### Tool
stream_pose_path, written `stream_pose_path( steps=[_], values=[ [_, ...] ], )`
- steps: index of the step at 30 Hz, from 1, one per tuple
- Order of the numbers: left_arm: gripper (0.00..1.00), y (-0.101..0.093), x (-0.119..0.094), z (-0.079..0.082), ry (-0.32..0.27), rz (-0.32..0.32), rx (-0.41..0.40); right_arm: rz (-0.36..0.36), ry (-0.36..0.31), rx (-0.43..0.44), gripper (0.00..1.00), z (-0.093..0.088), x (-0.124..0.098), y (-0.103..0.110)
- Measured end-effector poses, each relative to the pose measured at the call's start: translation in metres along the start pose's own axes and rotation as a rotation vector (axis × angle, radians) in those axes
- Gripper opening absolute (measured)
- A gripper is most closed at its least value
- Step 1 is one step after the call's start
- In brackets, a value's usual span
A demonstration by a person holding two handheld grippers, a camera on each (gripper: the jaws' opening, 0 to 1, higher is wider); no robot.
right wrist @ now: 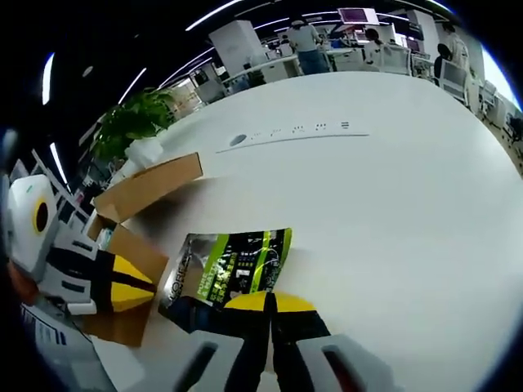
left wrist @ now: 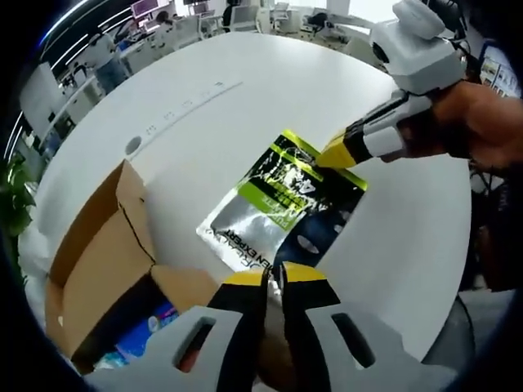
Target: Operate the shoe box by opening the lid, removing the specified soft item, and placing it in the target area until the item is outside and the box remains undamaged.
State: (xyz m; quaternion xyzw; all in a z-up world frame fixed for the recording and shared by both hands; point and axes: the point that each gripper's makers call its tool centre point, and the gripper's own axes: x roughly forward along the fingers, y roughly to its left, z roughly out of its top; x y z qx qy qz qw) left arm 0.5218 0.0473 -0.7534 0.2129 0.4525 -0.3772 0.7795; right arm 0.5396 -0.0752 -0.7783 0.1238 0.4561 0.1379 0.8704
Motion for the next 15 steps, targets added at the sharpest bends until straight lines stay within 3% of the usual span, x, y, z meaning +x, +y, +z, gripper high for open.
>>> stream_pose_path(
  steps=[4,8,12,15],
  values=[
    [0.14,-0.007,-0.002,0.003,-0.038,-0.058,-0.041,-0.001,0.006,0.007,0.00,-0.002,-0.002,-0.001],
    [0.15,-0.006,-0.008,0.006,-0.062,-0.054,-0.066,-0.009,0.014,0.001,0.00,-0.005,-0.002,0.001],
    [0.15,-0.015,-0.019,0.015,-0.118,-0.106,-0.130,-0.004,0.018,0.004,0.00,-0.008,-0.001,0.005],
    [0.16,-0.017,-0.028,0.016,-0.130,-0.096,-0.097,-0.004,0.028,-0.003,0.00,-0.011,0.002,0.009]
  ],
)
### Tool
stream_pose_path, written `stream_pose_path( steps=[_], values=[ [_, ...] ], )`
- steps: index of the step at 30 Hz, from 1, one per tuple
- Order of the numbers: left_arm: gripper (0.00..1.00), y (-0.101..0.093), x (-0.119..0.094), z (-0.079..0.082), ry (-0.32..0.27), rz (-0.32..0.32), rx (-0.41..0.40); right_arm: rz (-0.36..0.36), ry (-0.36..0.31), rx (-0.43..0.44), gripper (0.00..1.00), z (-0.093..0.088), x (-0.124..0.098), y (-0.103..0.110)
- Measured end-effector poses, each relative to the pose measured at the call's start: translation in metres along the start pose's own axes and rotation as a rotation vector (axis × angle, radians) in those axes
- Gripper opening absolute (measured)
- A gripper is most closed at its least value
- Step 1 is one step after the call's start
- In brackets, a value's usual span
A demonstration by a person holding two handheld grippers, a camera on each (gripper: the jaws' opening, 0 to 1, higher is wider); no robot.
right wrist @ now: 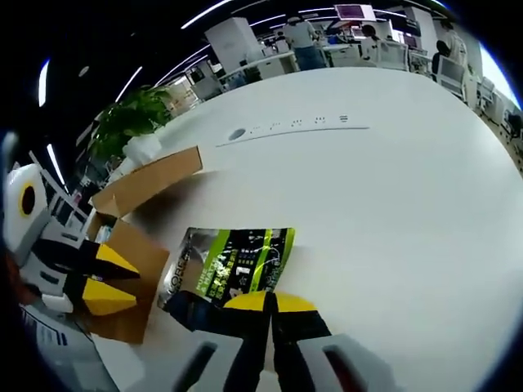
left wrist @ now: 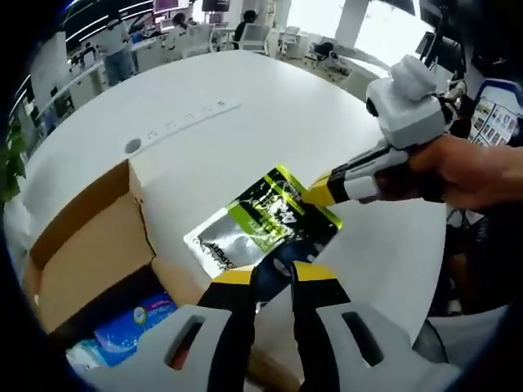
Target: Operate the shoe box by opening the lid, removing the specified soft item, and placing it in the target area until the item is outside and the box remains undamaged.
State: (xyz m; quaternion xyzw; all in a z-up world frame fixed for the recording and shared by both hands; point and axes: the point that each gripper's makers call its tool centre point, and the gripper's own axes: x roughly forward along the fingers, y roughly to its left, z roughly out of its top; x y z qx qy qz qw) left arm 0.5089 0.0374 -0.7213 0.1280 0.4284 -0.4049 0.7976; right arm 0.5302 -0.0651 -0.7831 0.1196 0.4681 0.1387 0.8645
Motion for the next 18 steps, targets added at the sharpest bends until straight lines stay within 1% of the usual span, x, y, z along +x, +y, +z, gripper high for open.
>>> stream_pose_path(
  steps=[5,6,11,15,18],
  values=[
    [0.17,0.001,-0.007,-0.002,-0.017,-0.009,-0.005,-0.004,0.009,-0.008,0.00,-0.004,0.002,0.003],
    [0.17,-0.002,-0.008,-0.001,-0.033,-0.035,-0.024,-0.008,0.009,-0.011,0.00,-0.004,0.002,0.003],
    [0.18,-0.003,-0.018,0.000,-0.072,-0.038,-0.037,-0.012,-0.006,-0.001,0.00,-0.001,0.002,0.002],
    [0.21,-0.009,-0.025,-0.002,-0.080,-0.052,-0.025,-0.018,-0.004,0.006,0.00,-0.001,0.001,0.002],
    [0.21,-0.009,-0.028,-0.004,-0.082,-0.048,-0.016,-0.024,0.001,0.012,0.02,-0.002,0.000,0.002]
  ],
)
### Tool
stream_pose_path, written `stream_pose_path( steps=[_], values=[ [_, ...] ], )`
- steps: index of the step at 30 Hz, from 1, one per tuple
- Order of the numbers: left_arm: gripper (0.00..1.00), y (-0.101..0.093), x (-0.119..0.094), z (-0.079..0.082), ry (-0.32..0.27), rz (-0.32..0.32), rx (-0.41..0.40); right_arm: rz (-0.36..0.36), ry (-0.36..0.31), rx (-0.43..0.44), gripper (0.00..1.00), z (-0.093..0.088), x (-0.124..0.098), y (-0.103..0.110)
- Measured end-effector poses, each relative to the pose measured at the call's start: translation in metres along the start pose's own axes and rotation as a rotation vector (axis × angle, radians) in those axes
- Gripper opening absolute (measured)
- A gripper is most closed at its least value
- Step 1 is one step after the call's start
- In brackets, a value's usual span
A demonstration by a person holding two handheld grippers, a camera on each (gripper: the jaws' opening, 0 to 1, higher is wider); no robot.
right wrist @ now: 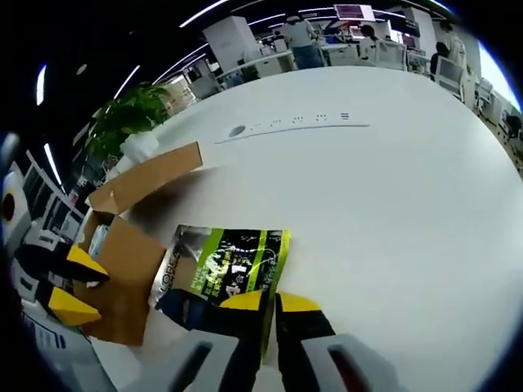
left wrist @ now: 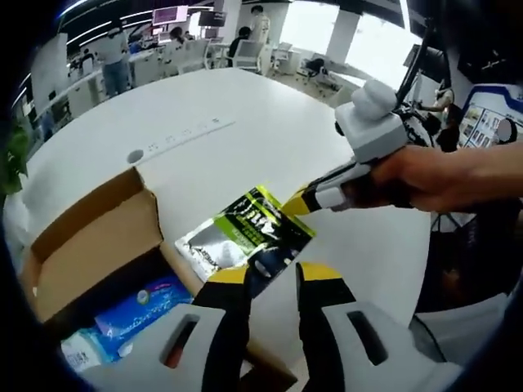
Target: Operate the shoe box by opening the lid, removing the specified soft item, and placing it in the target area until the item is outside and the box remains undamaged.
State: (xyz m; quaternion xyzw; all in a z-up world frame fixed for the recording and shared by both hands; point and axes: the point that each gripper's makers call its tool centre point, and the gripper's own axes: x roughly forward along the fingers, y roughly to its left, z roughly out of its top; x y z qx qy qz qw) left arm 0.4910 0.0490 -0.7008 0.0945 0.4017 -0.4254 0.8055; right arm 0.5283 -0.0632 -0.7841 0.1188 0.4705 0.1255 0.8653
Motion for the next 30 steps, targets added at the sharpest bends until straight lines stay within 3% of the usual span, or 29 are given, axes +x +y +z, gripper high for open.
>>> stream_pose_path(
  steps=[11,14,17,20,30],
  values=[
    [0.23,0.005,-0.022,0.001,-0.044,0.011,-0.016,-0.002,-0.005,-0.015,0.06,-0.004,-0.015,0.001],
    [0.23,-0.003,-0.031,0.010,-0.112,-0.039,-0.062,0.008,-0.019,-0.011,0.08,-0.002,-0.022,0.005],
    [0.24,0.000,-0.040,0.008,-0.121,-0.014,-0.024,0.016,-0.035,-0.020,0.11,0.001,-0.027,0.007],
    [0.25,0.001,-0.046,0.007,-0.138,-0.027,-0.039,0.022,-0.051,-0.036,0.15,0.003,-0.033,0.010],
    [0.34,0.023,-0.076,0.001,-0.186,0.018,-0.046,0.050,-0.116,-0.056,0.28,0.011,-0.057,0.028]
  ],
)
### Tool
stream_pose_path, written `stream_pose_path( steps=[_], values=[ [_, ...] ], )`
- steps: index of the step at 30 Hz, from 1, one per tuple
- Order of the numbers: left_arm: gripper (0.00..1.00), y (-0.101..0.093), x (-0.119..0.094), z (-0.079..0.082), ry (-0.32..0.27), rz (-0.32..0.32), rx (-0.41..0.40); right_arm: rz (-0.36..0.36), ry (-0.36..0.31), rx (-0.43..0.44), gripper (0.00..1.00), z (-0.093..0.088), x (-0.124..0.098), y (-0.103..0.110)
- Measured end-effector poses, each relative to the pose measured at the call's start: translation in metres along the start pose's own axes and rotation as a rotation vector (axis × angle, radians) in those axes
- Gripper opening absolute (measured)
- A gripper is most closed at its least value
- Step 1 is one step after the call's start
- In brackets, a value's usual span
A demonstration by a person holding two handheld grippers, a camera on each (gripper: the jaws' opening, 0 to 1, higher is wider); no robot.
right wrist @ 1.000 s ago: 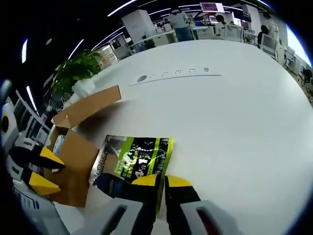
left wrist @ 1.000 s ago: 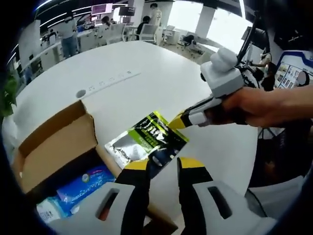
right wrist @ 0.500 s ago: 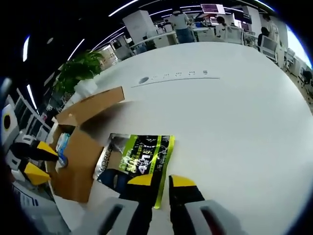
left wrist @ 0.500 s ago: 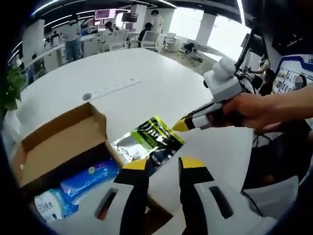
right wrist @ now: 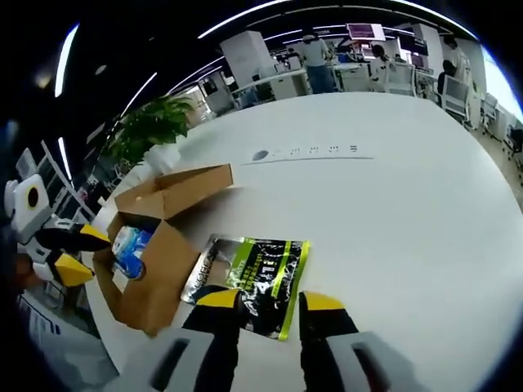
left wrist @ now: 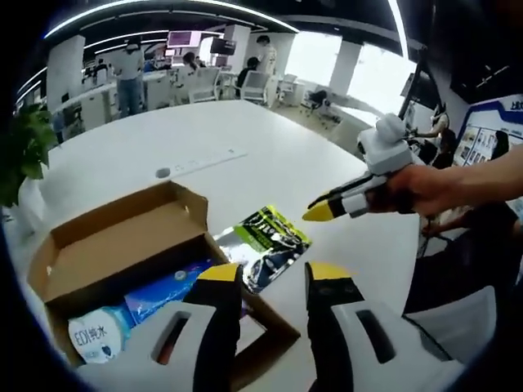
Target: Operate the shoe box by opening the lid, removing the specified soft item, and placing it in the target area until the item is outside and the box remains undamaged.
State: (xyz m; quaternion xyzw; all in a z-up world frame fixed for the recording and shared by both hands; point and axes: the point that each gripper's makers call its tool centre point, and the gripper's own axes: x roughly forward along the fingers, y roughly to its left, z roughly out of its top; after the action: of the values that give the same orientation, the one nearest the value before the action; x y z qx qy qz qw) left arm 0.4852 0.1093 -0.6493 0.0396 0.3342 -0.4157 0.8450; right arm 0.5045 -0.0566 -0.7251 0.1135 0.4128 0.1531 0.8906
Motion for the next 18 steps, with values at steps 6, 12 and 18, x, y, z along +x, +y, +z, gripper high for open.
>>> stream_pose_path(
  steps=[6,12,18],
  values=[
    [0.38,0.020,-0.025,-0.003,-0.020,0.038,-0.006,0.014,-0.022,-0.037,0.36,0.007,-0.014,0.018],
    [0.40,0.044,-0.054,-0.007,-0.053,0.080,-0.021,0.040,-0.023,-0.072,0.45,0.004,-0.022,0.041],
    [0.46,0.060,-0.083,-0.019,-0.060,0.116,-0.025,0.079,-0.028,-0.111,0.50,0.000,-0.026,0.068]
  ],
)
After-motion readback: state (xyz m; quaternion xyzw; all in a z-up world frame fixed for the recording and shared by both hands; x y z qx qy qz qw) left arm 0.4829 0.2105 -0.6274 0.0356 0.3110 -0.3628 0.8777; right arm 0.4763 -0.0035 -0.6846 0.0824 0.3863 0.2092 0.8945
